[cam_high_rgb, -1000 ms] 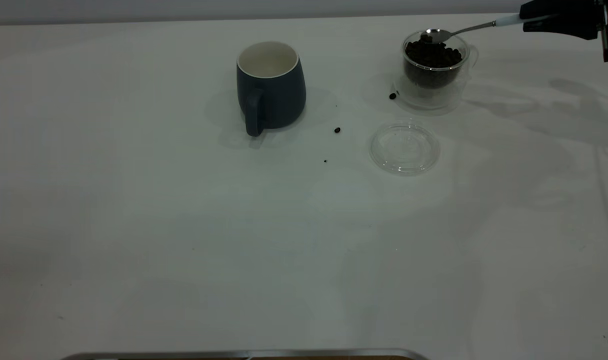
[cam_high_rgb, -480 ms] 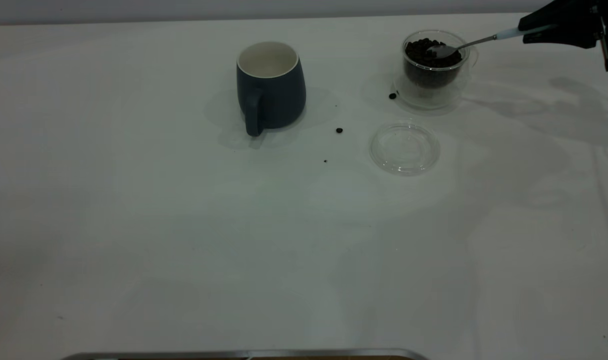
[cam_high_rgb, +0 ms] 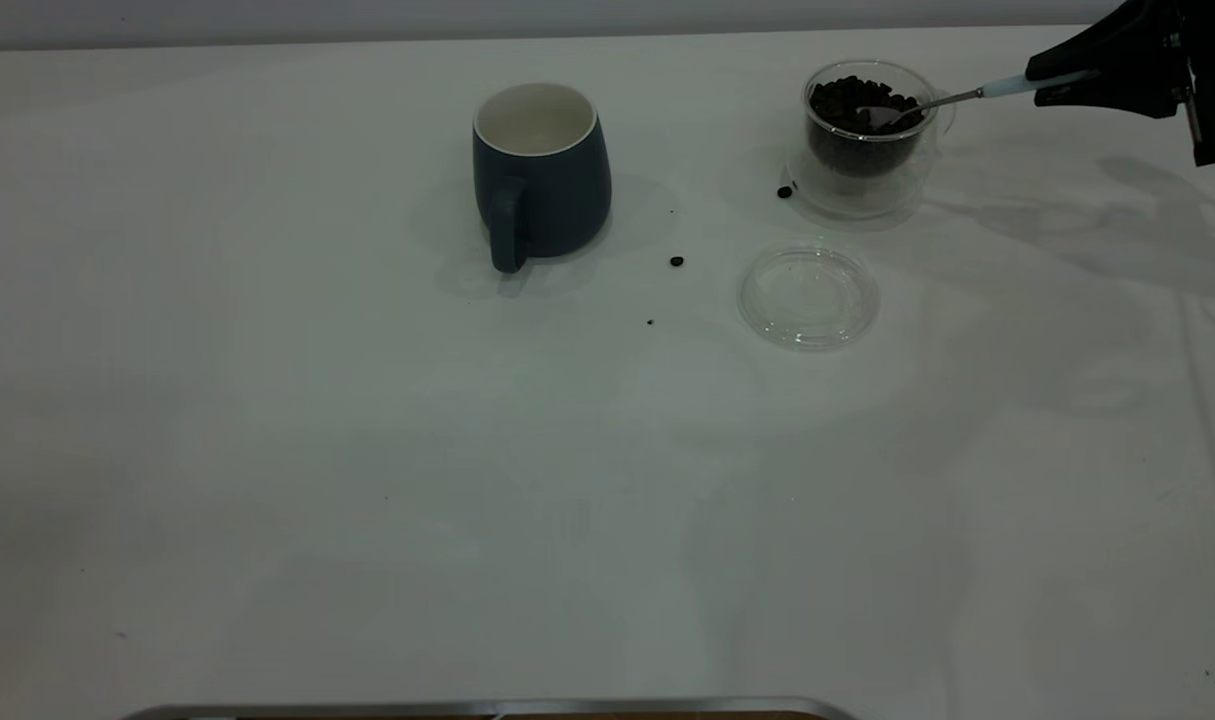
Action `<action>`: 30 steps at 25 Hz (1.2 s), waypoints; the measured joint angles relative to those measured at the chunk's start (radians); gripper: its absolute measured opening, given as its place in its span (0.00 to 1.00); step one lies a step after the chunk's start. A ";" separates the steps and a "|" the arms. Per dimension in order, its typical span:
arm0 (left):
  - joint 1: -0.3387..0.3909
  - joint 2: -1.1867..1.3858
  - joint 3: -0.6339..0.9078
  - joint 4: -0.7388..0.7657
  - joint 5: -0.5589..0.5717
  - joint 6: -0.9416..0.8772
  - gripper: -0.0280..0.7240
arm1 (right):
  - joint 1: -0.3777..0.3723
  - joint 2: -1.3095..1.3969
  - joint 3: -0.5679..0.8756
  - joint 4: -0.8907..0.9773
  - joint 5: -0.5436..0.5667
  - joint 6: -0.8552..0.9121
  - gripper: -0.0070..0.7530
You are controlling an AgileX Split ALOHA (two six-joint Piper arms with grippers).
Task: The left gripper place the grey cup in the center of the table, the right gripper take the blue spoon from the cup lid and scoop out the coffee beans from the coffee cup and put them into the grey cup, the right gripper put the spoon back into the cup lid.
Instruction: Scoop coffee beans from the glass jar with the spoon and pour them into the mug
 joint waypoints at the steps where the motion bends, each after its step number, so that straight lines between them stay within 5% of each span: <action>1: 0.000 0.000 0.000 0.000 0.000 -0.002 0.66 | 0.000 0.008 0.000 0.011 0.003 0.000 0.16; 30: 0.000 0.000 0.000 0.000 0.000 0.001 0.66 | -0.014 0.030 0.000 0.063 0.109 -0.024 0.16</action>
